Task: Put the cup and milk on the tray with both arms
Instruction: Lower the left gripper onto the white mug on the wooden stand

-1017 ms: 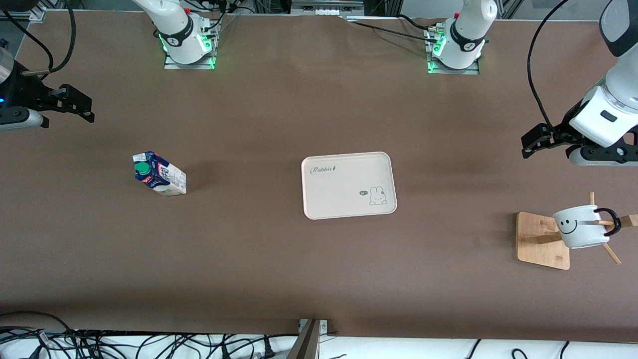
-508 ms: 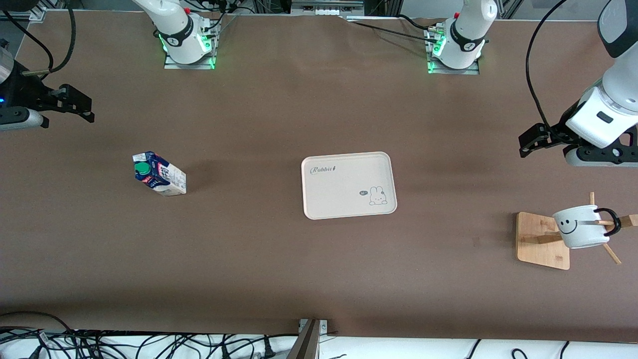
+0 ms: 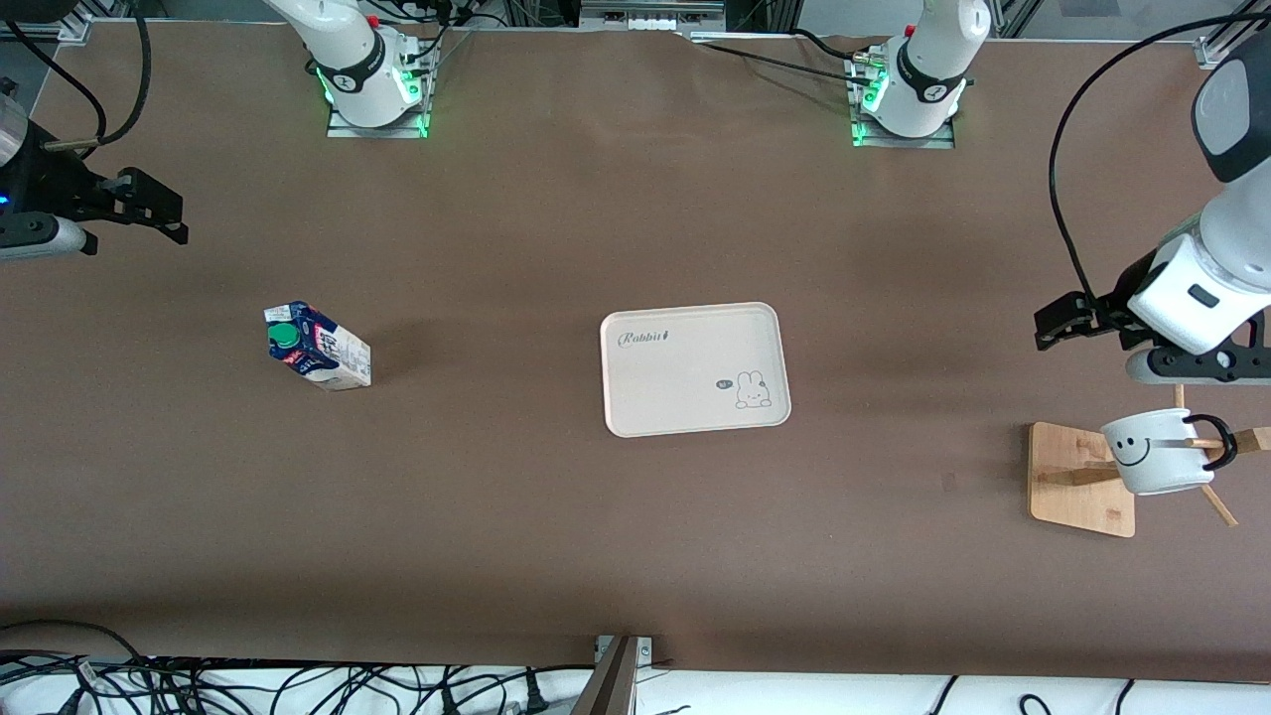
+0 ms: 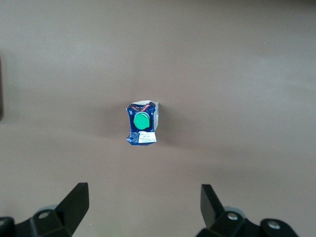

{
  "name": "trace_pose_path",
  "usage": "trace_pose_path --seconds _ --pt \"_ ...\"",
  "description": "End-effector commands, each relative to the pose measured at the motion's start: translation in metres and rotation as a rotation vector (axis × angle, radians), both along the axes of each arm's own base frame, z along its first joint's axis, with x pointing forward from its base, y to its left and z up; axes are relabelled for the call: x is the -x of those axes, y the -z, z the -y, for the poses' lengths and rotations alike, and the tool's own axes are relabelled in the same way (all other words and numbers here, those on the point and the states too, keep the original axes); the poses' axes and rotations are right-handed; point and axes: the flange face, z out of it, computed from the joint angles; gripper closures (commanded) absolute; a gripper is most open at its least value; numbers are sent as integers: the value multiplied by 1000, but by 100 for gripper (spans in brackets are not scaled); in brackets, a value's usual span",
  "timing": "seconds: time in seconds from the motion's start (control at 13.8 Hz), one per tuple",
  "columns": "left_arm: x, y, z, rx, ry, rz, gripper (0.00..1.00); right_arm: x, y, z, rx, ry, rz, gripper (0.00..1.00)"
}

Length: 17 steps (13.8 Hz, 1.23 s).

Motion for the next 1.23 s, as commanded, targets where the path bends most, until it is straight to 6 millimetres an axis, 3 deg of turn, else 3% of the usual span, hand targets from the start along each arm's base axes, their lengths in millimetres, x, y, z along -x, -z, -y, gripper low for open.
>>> trace_pose_path --seconds 0.0,0.22,0.36,0.58,0.8,1.16 --pt "-9 3 -6 -20 -91 27 0 -2 -5 -1 21 7 4 0" --pt "7 12 -12 -15 -178 122 0 -2 -5 -1 21 7 4 0" --pt "30 27 -22 -8 -299 187 0 -2 -5 -1 21 7 4 0" --pt "60 48 -20 20 -395 299 0 -2 -4 -1 21 7 3 0" --pt "70 75 -63 45 -472 437 0 -2 -5 -1 21 7 4 0" --pt "77 111 -94 79 -531 552 0 -2 -4 -1 21 7 3 0"
